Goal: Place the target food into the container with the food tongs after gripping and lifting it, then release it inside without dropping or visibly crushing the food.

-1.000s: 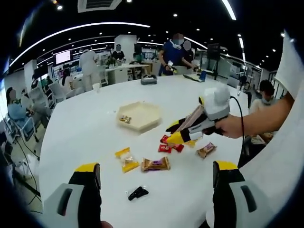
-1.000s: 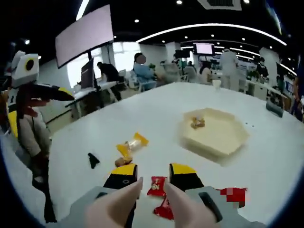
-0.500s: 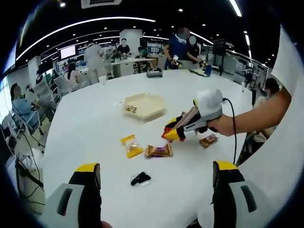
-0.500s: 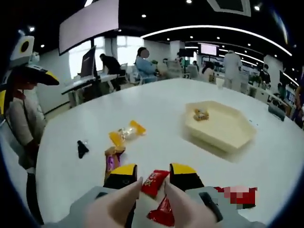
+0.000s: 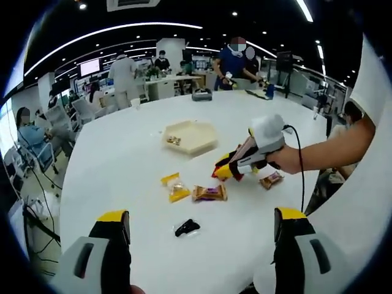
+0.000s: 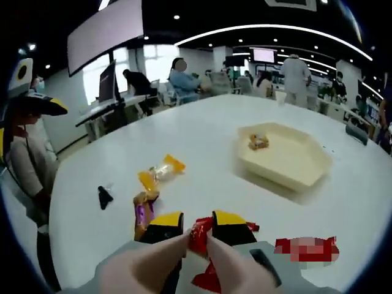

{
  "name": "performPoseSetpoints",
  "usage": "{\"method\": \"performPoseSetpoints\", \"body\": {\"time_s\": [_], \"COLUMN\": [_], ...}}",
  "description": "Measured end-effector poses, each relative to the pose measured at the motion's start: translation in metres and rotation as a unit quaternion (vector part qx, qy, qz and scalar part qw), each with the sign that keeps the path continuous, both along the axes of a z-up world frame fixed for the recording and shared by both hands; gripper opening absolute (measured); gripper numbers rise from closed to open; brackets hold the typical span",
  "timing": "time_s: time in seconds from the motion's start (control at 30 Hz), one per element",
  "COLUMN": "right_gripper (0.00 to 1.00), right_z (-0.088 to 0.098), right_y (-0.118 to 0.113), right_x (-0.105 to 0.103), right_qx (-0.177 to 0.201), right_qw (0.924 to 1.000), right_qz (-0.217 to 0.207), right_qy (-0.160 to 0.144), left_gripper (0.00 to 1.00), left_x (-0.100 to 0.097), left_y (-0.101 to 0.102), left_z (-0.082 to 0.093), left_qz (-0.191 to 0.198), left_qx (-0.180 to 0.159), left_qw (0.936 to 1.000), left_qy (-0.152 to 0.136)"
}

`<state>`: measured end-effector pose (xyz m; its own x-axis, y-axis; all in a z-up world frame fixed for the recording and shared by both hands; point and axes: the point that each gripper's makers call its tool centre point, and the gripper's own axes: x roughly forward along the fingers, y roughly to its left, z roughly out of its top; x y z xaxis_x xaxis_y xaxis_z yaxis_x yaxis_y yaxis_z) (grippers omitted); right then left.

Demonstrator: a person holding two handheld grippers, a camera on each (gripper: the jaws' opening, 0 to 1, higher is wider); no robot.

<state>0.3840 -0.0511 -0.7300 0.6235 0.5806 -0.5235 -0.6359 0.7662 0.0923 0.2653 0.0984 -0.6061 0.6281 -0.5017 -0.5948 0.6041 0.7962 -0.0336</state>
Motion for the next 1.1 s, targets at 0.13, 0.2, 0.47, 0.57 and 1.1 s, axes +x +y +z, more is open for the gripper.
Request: {"method": "performPoseSetpoints", "body": {"time_s": [0.13, 0.2, 0.47, 0.57, 1.1], "right_gripper": [0.18, 0.18, 0.18, 0.19, 0.19], "right_z": [0.007, 0.017, 0.060, 0.076, 0.132], "right_y": [0.001, -0.002, -0.010, -0.019, -0.075], "right_x": [-0.002, 0.001, 0.000, -0.002, 0.011], "right_qx": [0.003, 0.010, 0.040, 0.051, 0.086], "right_qw": [1.0000, 0.9999, 0.9982, 0.9973, 0.9886], "right_qz": [0.007, 0.006, -0.005, -0.011, -0.078], "right_qy": [-0.003, -0.012, -0.043, -0.052, -0.095], "left_gripper": [0.98, 0.98, 0.98, 0.98, 0.99], "left_x": [0.001, -0.001, -0.006, -0.005, 0.003], "left_y": [0.002, 0.002, 0.002, 0.001, -0.010], "left_z": [-0.001, -0.002, -0.001, -0.004, -0.005], "left_qz": [0.005, 0.008, 0.020, 0.024, -0.001], "left_qx": [-0.001, 0.000, -0.014, -0.019, -0.023], "left_qw": [1.0000, 1.0000, 0.9997, 0.9995, 0.9997], "left_qy": [-0.002, -0.001, -0.003, 0.000, -0.001]}}
